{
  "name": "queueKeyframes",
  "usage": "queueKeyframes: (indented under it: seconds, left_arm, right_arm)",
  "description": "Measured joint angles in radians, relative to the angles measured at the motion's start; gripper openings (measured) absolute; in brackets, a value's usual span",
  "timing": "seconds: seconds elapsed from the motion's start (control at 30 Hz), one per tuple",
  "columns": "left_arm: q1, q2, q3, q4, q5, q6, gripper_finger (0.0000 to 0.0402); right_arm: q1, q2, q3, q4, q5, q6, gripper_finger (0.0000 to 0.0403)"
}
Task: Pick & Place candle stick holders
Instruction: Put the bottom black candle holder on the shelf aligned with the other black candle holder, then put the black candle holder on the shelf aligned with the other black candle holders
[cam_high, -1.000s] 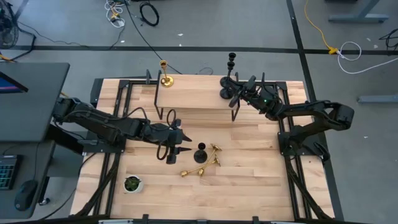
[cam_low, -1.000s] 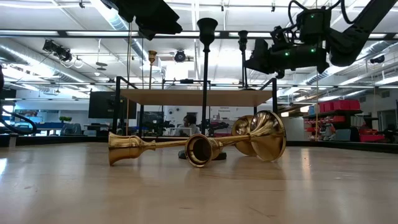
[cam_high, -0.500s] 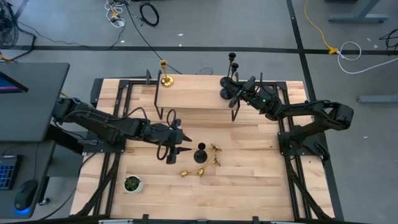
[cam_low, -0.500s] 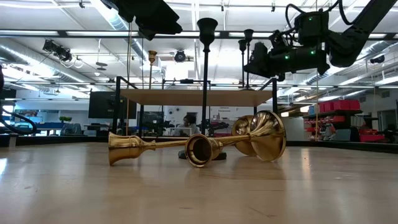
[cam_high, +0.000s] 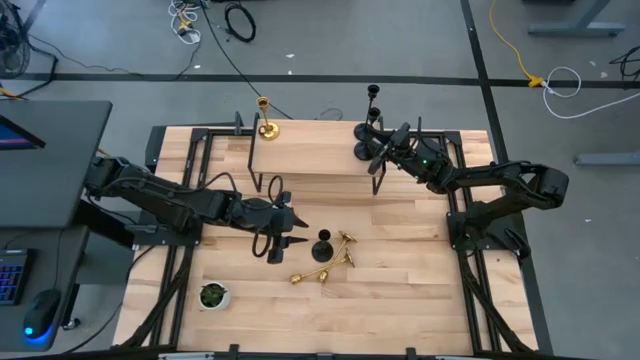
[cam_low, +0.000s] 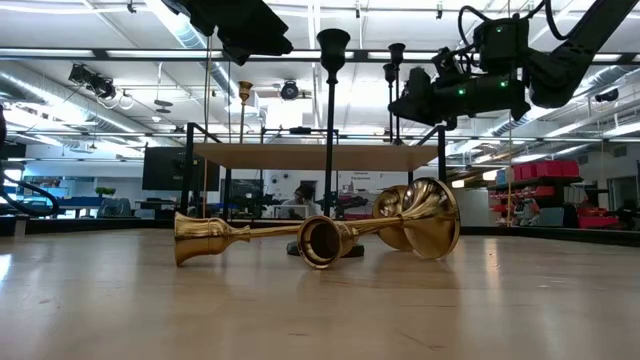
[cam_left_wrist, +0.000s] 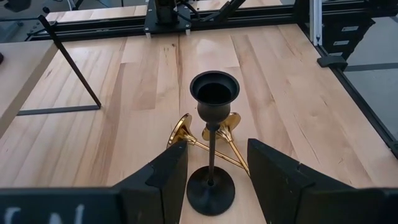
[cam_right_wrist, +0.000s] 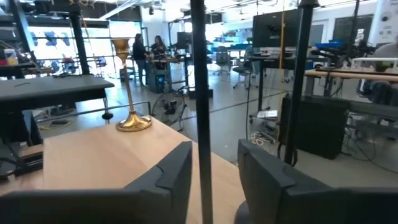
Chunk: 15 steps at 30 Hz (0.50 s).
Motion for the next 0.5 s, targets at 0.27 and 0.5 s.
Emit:
queueKeyframes:
  seconds: [0.27,0.5]
  left_arm:
    - [0.000,0.000,0.000,-0.003,0.000,0.000,0.0170]
    - [0.000,0.000,0.000,-0.012,0.000,-0.001,0.0170]
  right_arm:
    - [0.003,-0.039,0.000,-0.031,-0.009,0.000,0.0215]
    - [0.029,-0.145,0.001,-0.248,-0.002,-0.019,0.0243]
